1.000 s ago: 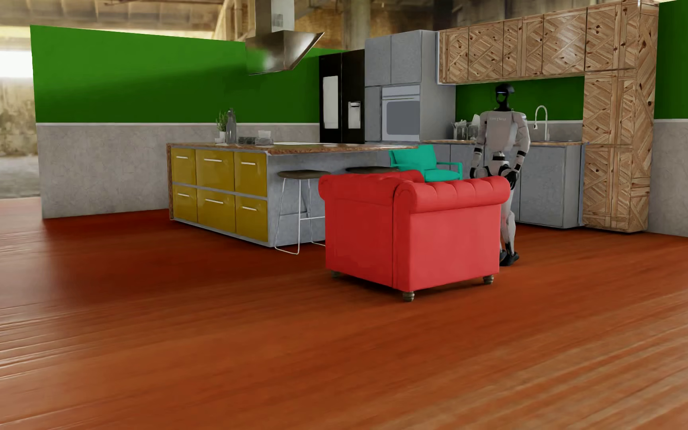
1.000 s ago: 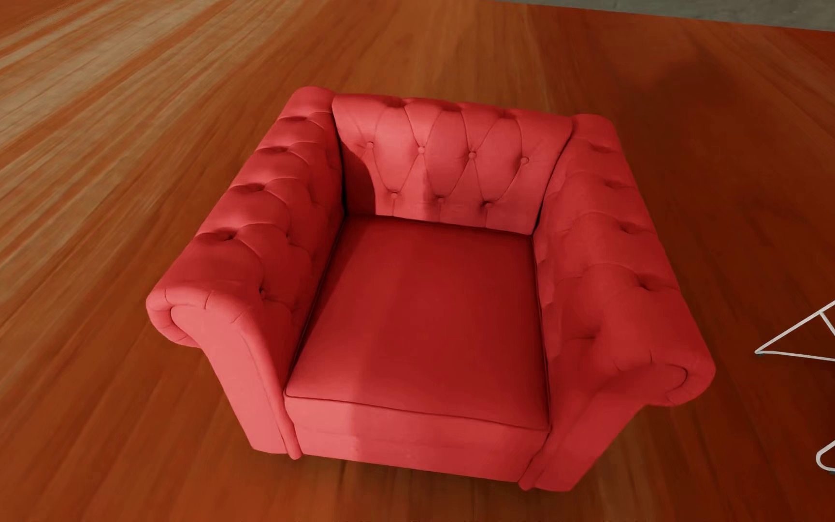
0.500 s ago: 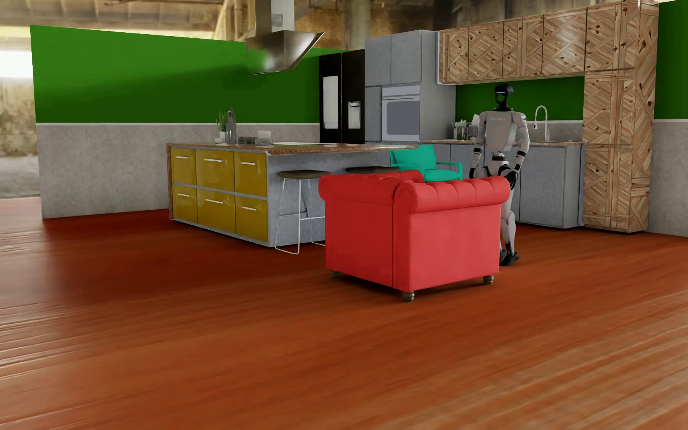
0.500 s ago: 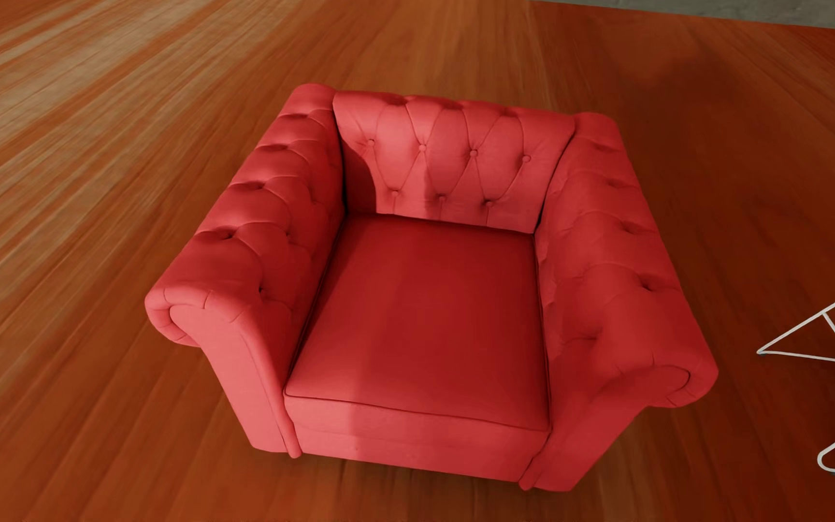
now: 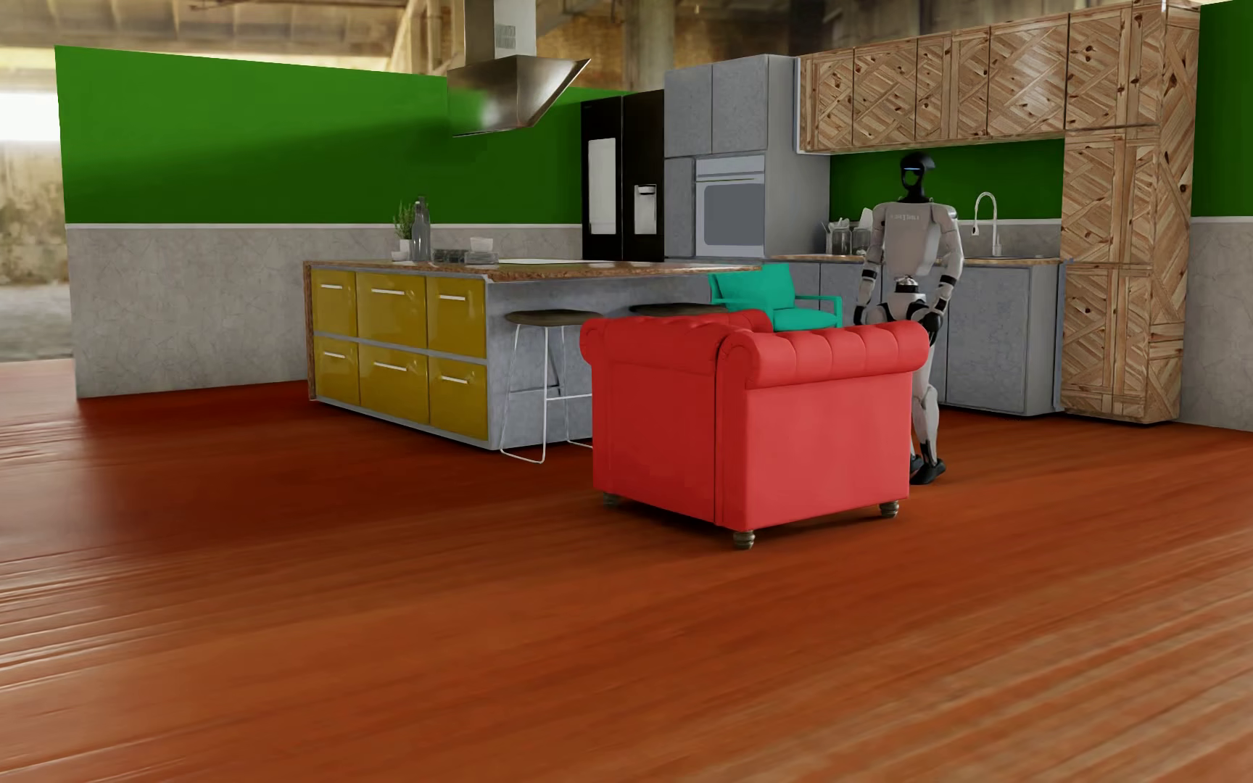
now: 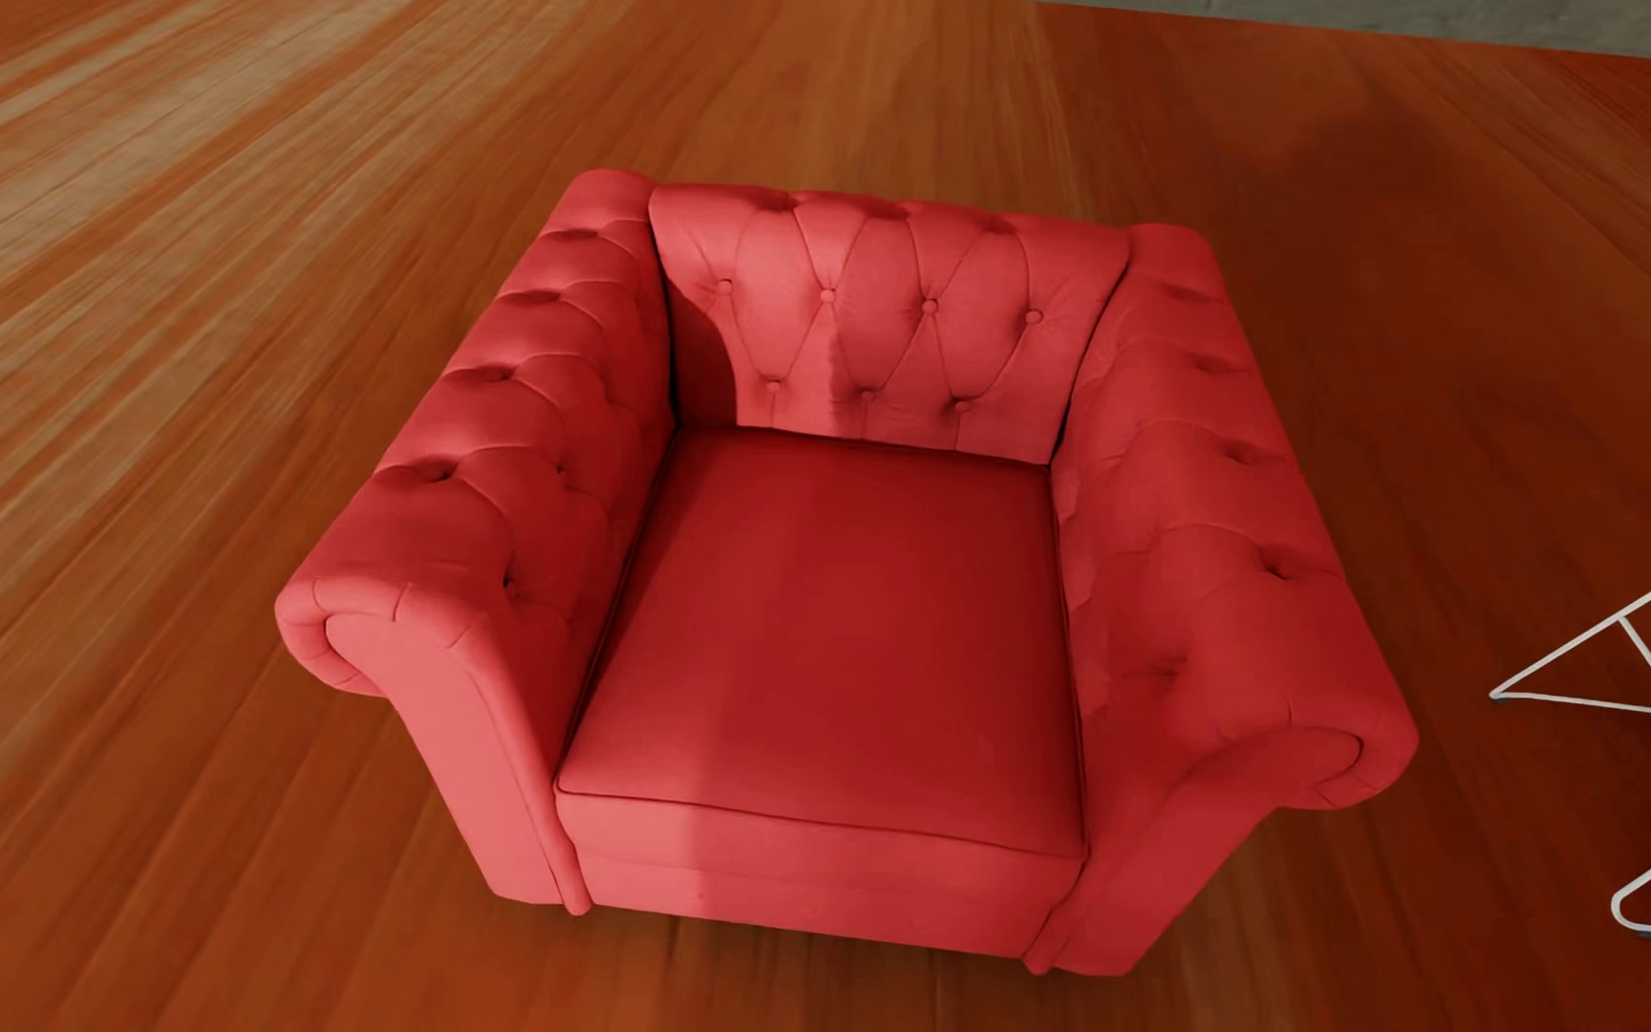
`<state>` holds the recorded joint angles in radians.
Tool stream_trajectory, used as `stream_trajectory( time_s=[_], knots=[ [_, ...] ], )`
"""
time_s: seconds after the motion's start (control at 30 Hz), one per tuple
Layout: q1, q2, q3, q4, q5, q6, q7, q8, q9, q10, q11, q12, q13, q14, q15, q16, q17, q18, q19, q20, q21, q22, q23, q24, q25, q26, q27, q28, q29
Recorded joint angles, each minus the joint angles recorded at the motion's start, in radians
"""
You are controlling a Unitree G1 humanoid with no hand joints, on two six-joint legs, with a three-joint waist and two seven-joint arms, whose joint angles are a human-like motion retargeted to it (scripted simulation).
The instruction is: Stand still
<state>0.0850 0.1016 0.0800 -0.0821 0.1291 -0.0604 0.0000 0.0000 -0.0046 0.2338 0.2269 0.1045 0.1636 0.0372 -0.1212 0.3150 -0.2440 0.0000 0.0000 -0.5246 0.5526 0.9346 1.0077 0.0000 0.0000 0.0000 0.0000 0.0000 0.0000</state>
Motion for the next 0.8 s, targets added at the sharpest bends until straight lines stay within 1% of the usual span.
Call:
stream_trajectory(
  time_s=[0.07,0.1,0.17,0.23,0.27,0.53,0.6,0.63,0.67,0.77,0.8],
  knots=[
    [0.003,0.004,-0.002,-0.002,-0.003,-0.003,0.0,0.0,0.0,0.0,0.0,0.0,0.002,0.003,-0.003,0.002,-0.005,0.0,0.0,-0.001,0.026,0.002,-0.01,0.0,0.0,0.0,0.0,0.0,0.0],
    [0.001,-0.001,-0.001,0.0,0.0,0.0,0.0,0.0,-0.001,-0.001,0.001,-0.001,-0.001,0.0,-0.002,0.002,-0.003,0.0,0.0,-0.006,0.009,0.0,-0.003,0.0,0.0,0.0,0.0,0.0,0.0],
    [0.004,0.004,0.0,0.001,0.0,0.0,0.0,0.0,0.001,0.0,0.001,0.0,0.001,0.001,-0.001,0.003,-0.004,0.0,0.0,-0.012,0.023,-0.003,-0.007,0.0,0.0,0.0,0.0,0.0,0.0],
    [-0.005,0.0,-0.007,0.0,-0.001,-0.003,0.0,0.0,-0.003,0.003,-0.003,-0.001,0.0,0.007,-0.001,0.006,-0.004,0.0,0.0,-0.014,0.014,-0.003,-0.007,0.0,0.0,0.0,0.0,0.0,0.0],
    [0.005,0.005,0.0,0.001,0.001,0.002,0.0,0.0,0.003,0.0,0.0,-0.002,0.0,0.001,-0.003,0.005,-0.004,0.0,0.0,-0.021,0.011,-0.005,-0.006,0.0,0.0,0.0,0.0,0.0,0.0],
    [0.002,-0.002,-0.003,-0.003,-0.001,-0.001,0.0,0.0,0.002,-0.002,0.003,-0.007,-0.009,-0.005,-0.002,0.007,-0.007,0.0,0.0,-0.024,0.042,-0.004,-0.004,0.0,0.0,0.0,0.0,0.0,0.0],
    [-0.005,-0.006,-0.002,-0.006,-0.004,-0.005,0.0,0.0,0.001,0.002,0.003,-0.01,-0.009,0.003,-0.002,0.008,-0.004,0.0,0.0,-0.034,0.027,-0.001,0.0,0.0,0.0,0.0,0.0,0.0,0.0],
    [0.0,-0.001,0.0,-0.002,-0.002,-0.003,0.0,0.0,0.003,-0.001,0.0,-0.01,-0.008,0.001,-0.003,0.01,-0.01,0.0,0.0,-0.028,0.049,-0.004,-0.009,0.0,0.0,0.0,0.0,0.0,0.0],
    [-0.003,-0.003,-0.001,-0.003,-0.002,-0.002,0.0,0.0,0.004,0.002,0.002,-0.008,-0.008,0.003,-0.001,0.008,-0.009,0.0,0.0,-0.029,0.034,-0.003,-0.006,0.0,0.0,0.0,0.0,0.0,0.0],
    [-0.006,-0.005,-0.003,-0.003,-0.002,-0.002,0.0,0.0,0.002,0.002,0.0,-0.01,-0.007,0.004,0.0,0.008,-0.009,0.0,0.0,-0.028,0.037,0.0,-0.004,0.0,0.0,0.0,0.0,0.0,0.0],
    [-0.003,-0.002,0.001,-0.001,-0.001,-0.002,0.0,0.0,0.006,-0.002,-0.002,-0.011,-0.009,0.006,0.001,0.008,-0.011,0.0,0.0,-0.032,0.059,0.001,-0.009,0.0,0.0,0.0,0.0,0.0,0.0]
  ],
)
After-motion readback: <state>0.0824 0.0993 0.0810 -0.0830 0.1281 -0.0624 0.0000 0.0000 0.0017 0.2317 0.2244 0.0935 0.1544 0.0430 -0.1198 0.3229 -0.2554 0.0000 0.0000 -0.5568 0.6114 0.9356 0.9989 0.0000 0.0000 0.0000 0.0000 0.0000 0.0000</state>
